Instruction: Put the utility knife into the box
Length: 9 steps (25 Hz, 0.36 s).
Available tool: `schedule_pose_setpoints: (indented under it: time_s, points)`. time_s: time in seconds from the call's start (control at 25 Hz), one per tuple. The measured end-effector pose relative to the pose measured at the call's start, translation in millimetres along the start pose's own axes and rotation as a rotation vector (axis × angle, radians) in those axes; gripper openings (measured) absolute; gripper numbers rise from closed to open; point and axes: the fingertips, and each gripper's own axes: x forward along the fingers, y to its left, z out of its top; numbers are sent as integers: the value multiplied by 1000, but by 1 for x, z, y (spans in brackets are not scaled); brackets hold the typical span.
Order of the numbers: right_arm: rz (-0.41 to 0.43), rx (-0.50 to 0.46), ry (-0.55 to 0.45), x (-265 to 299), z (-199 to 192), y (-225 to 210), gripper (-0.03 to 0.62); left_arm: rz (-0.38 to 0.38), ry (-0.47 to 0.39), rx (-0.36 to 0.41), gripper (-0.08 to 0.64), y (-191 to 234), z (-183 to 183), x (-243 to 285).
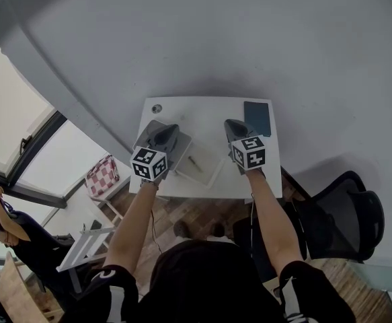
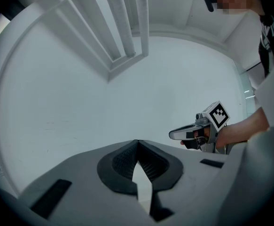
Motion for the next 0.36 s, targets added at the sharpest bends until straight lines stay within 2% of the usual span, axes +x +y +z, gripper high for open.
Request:
schedule_pose_setpoints:
  time_s: [0.36]
  points:
    - [-7, -6, 0, 3, 2, 2, 14, -5, -2, -4, 25, 6, 0, 0]
